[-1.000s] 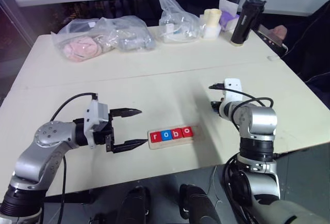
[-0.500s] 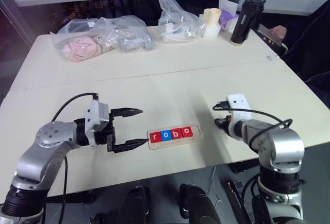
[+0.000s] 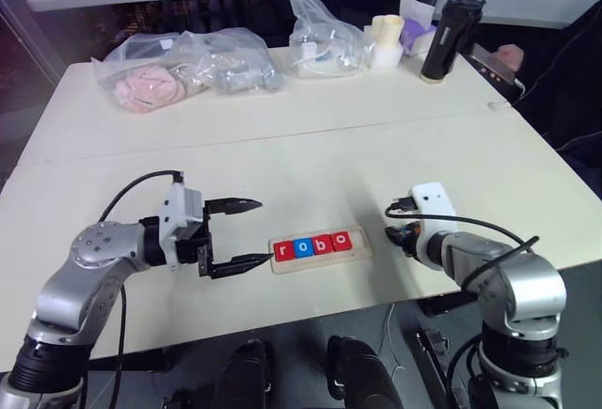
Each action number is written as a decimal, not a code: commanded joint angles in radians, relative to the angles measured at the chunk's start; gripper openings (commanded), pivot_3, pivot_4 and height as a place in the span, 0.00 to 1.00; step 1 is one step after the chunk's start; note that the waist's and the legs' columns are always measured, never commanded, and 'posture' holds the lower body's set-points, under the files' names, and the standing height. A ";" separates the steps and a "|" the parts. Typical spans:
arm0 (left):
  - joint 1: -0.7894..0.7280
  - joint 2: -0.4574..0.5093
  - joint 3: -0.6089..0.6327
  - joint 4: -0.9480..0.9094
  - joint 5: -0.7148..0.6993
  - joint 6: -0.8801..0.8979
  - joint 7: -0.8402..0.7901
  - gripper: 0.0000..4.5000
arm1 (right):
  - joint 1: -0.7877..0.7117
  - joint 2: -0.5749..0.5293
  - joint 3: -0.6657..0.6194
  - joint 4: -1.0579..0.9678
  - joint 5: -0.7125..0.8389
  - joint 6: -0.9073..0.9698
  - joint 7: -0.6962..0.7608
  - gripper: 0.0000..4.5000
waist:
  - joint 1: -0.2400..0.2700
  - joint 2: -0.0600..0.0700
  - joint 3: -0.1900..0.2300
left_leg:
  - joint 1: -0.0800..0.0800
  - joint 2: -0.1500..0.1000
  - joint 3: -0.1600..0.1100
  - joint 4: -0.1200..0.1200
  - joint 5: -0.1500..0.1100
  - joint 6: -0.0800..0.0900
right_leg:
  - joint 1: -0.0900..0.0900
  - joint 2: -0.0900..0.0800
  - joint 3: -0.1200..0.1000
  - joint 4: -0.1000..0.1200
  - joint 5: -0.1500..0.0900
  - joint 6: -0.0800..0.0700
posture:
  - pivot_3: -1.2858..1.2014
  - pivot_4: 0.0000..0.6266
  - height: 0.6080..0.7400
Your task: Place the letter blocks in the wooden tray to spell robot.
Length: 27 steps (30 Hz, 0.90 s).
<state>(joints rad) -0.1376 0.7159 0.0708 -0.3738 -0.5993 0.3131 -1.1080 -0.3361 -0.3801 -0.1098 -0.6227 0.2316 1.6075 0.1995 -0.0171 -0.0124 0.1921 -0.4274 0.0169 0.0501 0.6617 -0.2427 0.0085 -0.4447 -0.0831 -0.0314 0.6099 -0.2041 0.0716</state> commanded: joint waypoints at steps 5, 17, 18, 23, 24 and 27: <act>0.001 -0.003 0.010 -0.034 -0.003 -0.015 0.008 1.00 | -0.046 -0.269 0.086 -0.061 0.141 -0.140 0.237 0.99 | 0.001 0.000 0.001 | -0.001 0.000 0.000 -0.001 0.000 0.001 | -0.001 0.000 0.000 -0.002 -0.001 0.001 | 0.52 0.24 1.00; -0.008 -0.003 -0.001 -0.031 0.006 -0.023 -0.002 1.00 | 0.119 -0.737 0.250 0.353 -0.068 -1.439 0.993 0.99 | 0.005 -0.003 0.001 | 0.000 -0.002 0.003 -0.011 0.000 0.004 | 0.003 0.001 0.000 -0.014 -0.003 0.006 | 0.52 0.24 1.00; -0.007 -0.004 -0.002 -0.033 0.006 -0.023 0.000 1.00 | 0.095 -0.721 0.255 0.407 -0.072 -1.464 1.004 0.99 | 0.005 -0.003 0.001 | 0.001 -0.002 0.003 -0.010 0.000 0.004 | 0.003 0.001 0.000 -0.013 -0.003 0.006 | 0.52 0.24 1.00; 0.015 -0.003 0.002 -0.058 0.004 -0.021 0.013 1.00 | -0.039 -0.657 0.284 0.656 -0.093 -1.555 1.082 0.99 | 0.006 -0.003 0.001 | 0.002 -0.001 0.002 -0.008 0.001 0.003 | 0.003 0.003 0.000 -0.011 -0.003 0.005 | 0.52 0.24 1.00; 0.018 -0.003 0.003 -0.060 0.004 -0.021 0.014 1.00 | -0.062 -0.647 0.286 0.691 -0.088 -1.548 1.100 0.99 | 0.006 -0.003 0.001 | 0.002 -0.001 0.002 -0.007 0.001 0.003 | 0.003 0.003 0.000 -0.010 -0.001 0.003 | 0.52 0.24 1.00; 0.019 -0.001 0.003 -0.063 0.002 -0.018 0.017 1.00 | -0.101 -0.638 0.300 0.767 -0.095 -1.559 1.156 0.99 | 0.010 -0.003 0.001 | 0.002 -0.001 0.002 -0.007 0.001 0.003 | 0.003 0.002 0.000 -0.010 0.000 0.001 | 0.52 0.24 1.00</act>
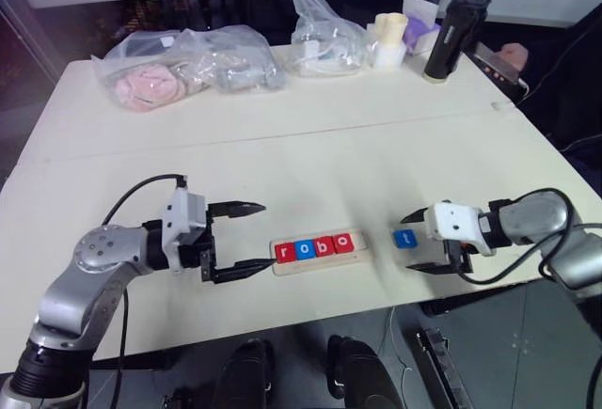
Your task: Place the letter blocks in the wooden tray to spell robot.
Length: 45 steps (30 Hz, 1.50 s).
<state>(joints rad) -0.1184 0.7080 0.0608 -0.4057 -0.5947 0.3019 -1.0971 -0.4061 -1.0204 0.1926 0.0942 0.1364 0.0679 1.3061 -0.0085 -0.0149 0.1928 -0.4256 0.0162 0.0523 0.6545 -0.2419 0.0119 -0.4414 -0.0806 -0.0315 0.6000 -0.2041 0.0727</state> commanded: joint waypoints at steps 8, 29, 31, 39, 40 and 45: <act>-0.006 0.011 0.008 -0.028 0.001 -0.008 0.005 1.00 | -0.083 0.045 0.025 0.182 -0.036 -0.067 0.114 0.99 | 0.000 0.000 0.000 | 0.000 0.000 0.000 0.001 0.000 0.000 | 0.001 0.000 0.000 0.001 0.000 0.000 | 0.52 0.24 1.00; -0.018 0.006 -0.002 -0.019 0.014 -0.012 0.005 1.00 | -0.154 0.123 0.012 0.280 -0.053 -0.063 0.125 0.51 | -0.002 0.000 0.000 | 0.001 0.000 0.000 0.012 0.000 0.000 | 0.001 -0.001 0.001 0.013 0.000 -0.001 | 0.52 0.24 1.00; -0.018 0.005 -0.003 -0.018 0.014 -0.013 0.006 1.00 | -0.160 0.122 0.009 0.267 -0.046 -0.048 0.130 0.28 | -0.002 0.000 0.000 | 0.001 0.000 0.000 0.012 0.000 0.000 | 0.001 -0.001 0.001 0.013 0.000 -0.001 | 0.52 0.24 1.00; -0.012 0.005 -0.003 -0.021 0.012 -0.014 0.002 1.00 | -0.205 0.154 0.019 0.104 -0.003 0.089 0.153 0.25 | -0.003 0.000 0.000 | 0.001 0.000 0.000 0.012 0.000 0.000 | 0.000 -0.001 0.001 0.014 0.000 0.000 | 0.52 0.24 1.00; -0.012 0.005 -0.003 -0.021 0.012 -0.014 0.001 1.00 | -0.209 0.160 0.024 0.092 -0.002 0.104 0.156 0.25 | -0.002 0.000 0.000 | 0.001 0.000 -0.001 0.012 0.000 0.000 | 0.000 -0.001 0.001 0.015 0.000 0.000 | 0.52 0.24 1.00; -0.012 0.007 -0.004 -0.023 0.013 -0.015 -0.001 1.00 | -0.219 0.201 0.052 0.088 -0.030 0.118 0.145 0.25 | 0.002 0.000 0.000 | 0.001 0.000 -0.001 0.012 0.000 0.000 | 0.001 -0.001 0.000 0.014 0.000 0.000 | 0.52 0.24 1.00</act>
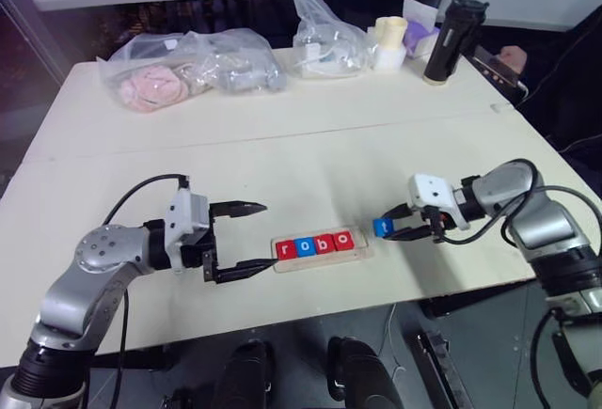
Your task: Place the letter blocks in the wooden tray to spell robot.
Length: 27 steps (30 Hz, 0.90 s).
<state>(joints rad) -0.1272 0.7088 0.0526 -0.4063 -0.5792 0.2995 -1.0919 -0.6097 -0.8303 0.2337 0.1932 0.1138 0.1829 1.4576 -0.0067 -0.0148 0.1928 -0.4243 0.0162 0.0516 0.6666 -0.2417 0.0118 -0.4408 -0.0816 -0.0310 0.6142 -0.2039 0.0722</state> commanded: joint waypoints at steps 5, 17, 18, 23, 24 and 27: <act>0.003 0.007 0.007 -0.028 -0.002 -0.012 -0.005 1.00 | -0.027 0.043 0.036 -0.004 -0.025 0.006 -0.017 0.25 | -0.002 0.000 0.000 | 0.000 0.000 0.000 0.000 0.000 0.000 | 0.000 0.000 0.000 0.000 0.000 0.000 | 0.52 0.24 1.00; 0.019 0.012 0.017 -0.038 -0.002 -0.012 0.000 1.00 | -0.021 0.072 0.064 0.001 -0.047 -0.006 -0.018 0.25 | -0.003 0.000 0.000 | 0.000 0.000 0.000 0.000 0.000 0.000 | 0.000 0.000 0.000 0.000 0.000 0.000 | 0.52 0.24 1.00; 0.021 0.012 0.018 -0.039 -0.003 -0.012 0.002 1.00 | -0.020 0.073 0.064 -0.002 -0.047 -0.004 -0.017 0.25 | -0.003 0.000 0.000 | 0.000 0.000 0.000 0.000 0.000 0.000 | 0.000 0.000 0.000 0.000 0.000 0.000 | 0.52 0.24 1.00; 0.029 0.010 0.018 -0.046 -0.004 -0.012 0.008 1.00 | -0.025 0.081 0.071 -0.001 -0.052 -0.003 -0.018 0.25 | -0.004 0.000 0.000 | 0.000 0.000 0.000 0.000 0.000 0.000 | 0.000 0.000 0.000 0.000 0.000 0.000 | 0.52 0.24 1.00; 0.031 0.010 0.018 -0.048 -0.003 -0.012 0.009 1.00 | -0.025 0.083 0.072 -0.001 -0.054 -0.004 -0.019 0.25 | -0.004 0.000 0.000 | 0.000 0.000 0.000 0.000 0.000 0.000 | 0.000 0.000 0.000 0.000 0.000 0.000 | 0.52 0.24 1.00; 0.033 0.010 0.018 -0.053 -0.005 -0.009 0.015 1.00 | -0.028 0.090 0.074 -0.005 -0.053 -0.004 -0.018 0.25 | -0.004 0.000 0.000 | 0.000 0.000 0.000 0.000 0.000 0.000 | 0.000 0.000 0.000 0.000 0.000 0.000 | 0.52 0.24 1.00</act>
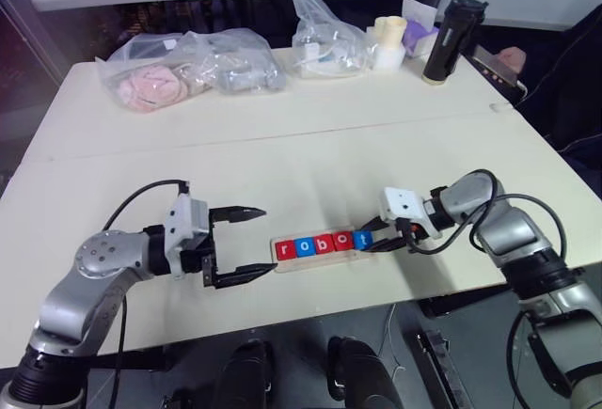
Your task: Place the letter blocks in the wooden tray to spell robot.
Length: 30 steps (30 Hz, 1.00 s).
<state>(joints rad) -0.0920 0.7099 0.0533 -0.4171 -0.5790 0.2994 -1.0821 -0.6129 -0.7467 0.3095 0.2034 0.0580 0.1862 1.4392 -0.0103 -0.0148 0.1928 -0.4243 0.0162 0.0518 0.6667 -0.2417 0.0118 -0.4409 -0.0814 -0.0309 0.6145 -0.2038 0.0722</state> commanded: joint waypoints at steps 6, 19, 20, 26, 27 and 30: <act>0.002 0.012 0.021 -0.047 -0.008 -0.005 0.007 1.00 | -0.034 0.026 0.001 -0.012 -0.004 -0.005 -0.003 0.25 | 0.000 0.000 0.000 | 0.000 0.000 0.000 0.000 0.000 0.000 | 0.000 0.000 0.000 0.000 0.000 0.000 | 0.52 0.24 1.00; -0.003 0.010 0.015 -0.049 -0.009 -0.002 0.017 1.00 | -0.037 0.032 0.013 0.010 -0.029 -0.026 -0.004 0.25 | 0.000 0.000 0.000 | 0.000 0.000 0.000 0.000 0.000 0.000 | 0.000 0.000 0.000 0.000 0.000 0.000 | 0.52 0.24 1.00; -0.003 0.010 0.015 -0.048 -0.009 -0.002 0.017 1.00 | -0.037 0.033 0.014 0.011 -0.029 -0.026 -0.004 0.25 | 0.000 0.000 0.000 | 0.000 0.000 0.000 0.000 0.000 0.000 | 0.000 0.000 0.000 0.000 0.000 0.000 | 0.52 0.24 1.00; -0.004 0.009 0.014 -0.051 -0.010 0.000 0.018 1.00 | -0.046 0.038 0.018 0.013 -0.033 -0.034 -0.007 0.83 | 0.000 0.000 0.000 | 0.000 0.000 0.000 0.000 0.000 0.000 | 0.000 0.000 0.000 0.000 0.000 0.000 | 0.52 0.24 1.00; -0.002 0.010 0.015 -0.053 -0.011 0.000 0.018 1.00 | -0.047 0.036 0.018 0.010 -0.034 -0.037 -0.007 0.93 | 0.000 0.000 0.000 | 0.000 0.000 0.000 0.000 0.000 0.000 | 0.000 0.000 0.000 0.000 0.000 0.000 | 0.52 0.24 1.00; 0.002 0.012 0.017 -0.055 -0.013 0.003 0.018 1.00 | -0.048 0.023 0.007 -0.019 -0.025 -0.023 -0.003 0.98 | 0.000 0.000 0.000 | 0.000 0.000 0.000 0.000 0.000 0.000 | 0.000 0.000 0.000 0.000 0.000 0.000 | 0.52 0.24 1.00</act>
<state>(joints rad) -0.0907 0.7108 0.0535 -0.4352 -0.5794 0.3015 -1.0656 -0.6437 -0.7142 0.3348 0.2196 0.0217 0.1643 1.4322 -0.0104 -0.0147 0.1928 -0.4241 0.0162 0.0520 0.6667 -0.2417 0.0118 -0.4408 -0.0814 -0.0308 0.6146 -0.2037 0.0723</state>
